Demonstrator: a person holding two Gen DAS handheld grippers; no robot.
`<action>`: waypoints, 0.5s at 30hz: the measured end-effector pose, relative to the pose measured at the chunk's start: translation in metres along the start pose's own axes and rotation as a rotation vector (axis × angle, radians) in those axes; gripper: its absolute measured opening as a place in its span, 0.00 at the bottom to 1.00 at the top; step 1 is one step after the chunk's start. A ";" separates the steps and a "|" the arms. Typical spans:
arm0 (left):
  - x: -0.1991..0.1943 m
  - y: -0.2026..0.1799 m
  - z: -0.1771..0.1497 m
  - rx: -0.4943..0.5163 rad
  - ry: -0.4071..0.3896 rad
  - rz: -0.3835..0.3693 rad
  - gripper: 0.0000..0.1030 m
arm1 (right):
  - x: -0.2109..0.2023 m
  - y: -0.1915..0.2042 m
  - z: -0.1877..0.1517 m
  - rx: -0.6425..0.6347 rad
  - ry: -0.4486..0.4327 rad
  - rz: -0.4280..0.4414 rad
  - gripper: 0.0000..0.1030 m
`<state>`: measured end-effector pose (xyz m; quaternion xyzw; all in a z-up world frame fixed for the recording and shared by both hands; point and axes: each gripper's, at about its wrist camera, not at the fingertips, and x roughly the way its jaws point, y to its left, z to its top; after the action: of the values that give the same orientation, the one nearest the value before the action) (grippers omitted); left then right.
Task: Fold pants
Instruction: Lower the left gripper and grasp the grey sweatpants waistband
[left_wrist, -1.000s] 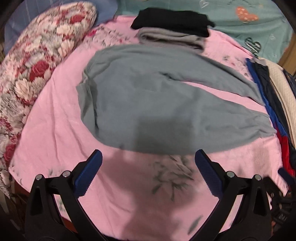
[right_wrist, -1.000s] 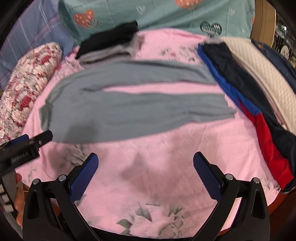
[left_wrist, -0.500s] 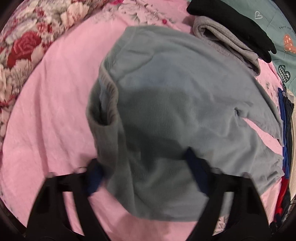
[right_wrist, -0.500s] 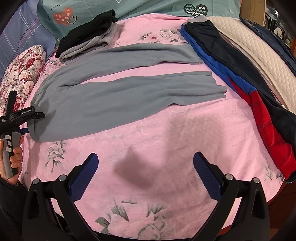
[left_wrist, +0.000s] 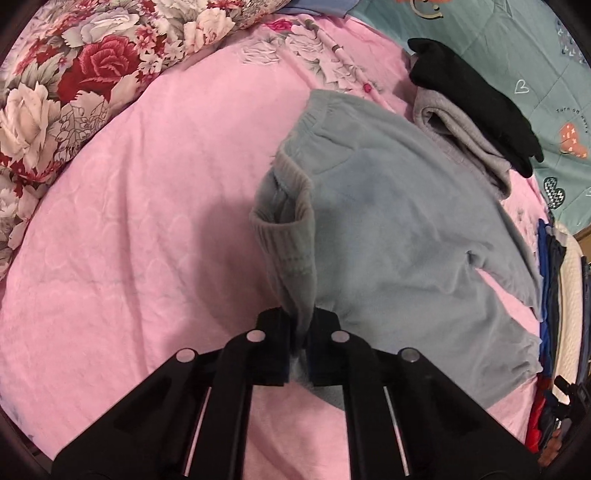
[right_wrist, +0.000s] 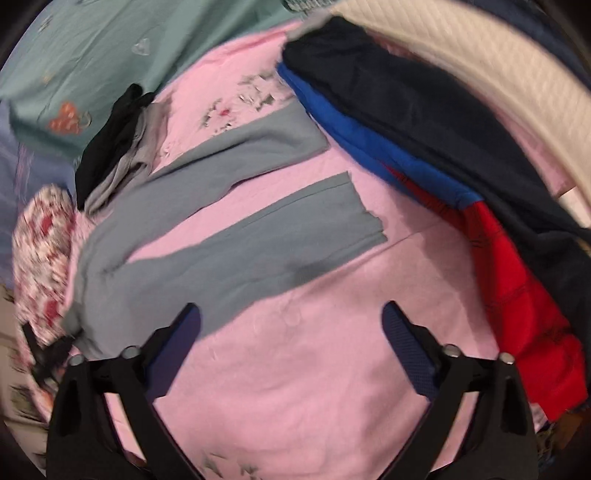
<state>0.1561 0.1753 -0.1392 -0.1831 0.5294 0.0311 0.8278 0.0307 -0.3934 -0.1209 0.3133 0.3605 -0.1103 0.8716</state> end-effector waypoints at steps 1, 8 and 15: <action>-0.001 0.003 0.000 -0.005 -0.001 -0.009 0.06 | 0.010 -0.005 0.009 0.021 0.033 0.002 0.80; -0.003 0.010 0.005 -0.010 -0.006 -0.019 0.06 | 0.059 -0.013 0.030 0.056 0.070 -0.126 0.69; -0.001 0.006 0.004 0.003 0.007 -0.006 0.06 | 0.043 0.000 0.005 -0.080 0.014 -0.257 0.66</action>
<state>0.1577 0.1823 -0.1389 -0.1835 0.5318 0.0269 0.8263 0.0644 -0.3954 -0.1479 0.2303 0.4077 -0.2047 0.8596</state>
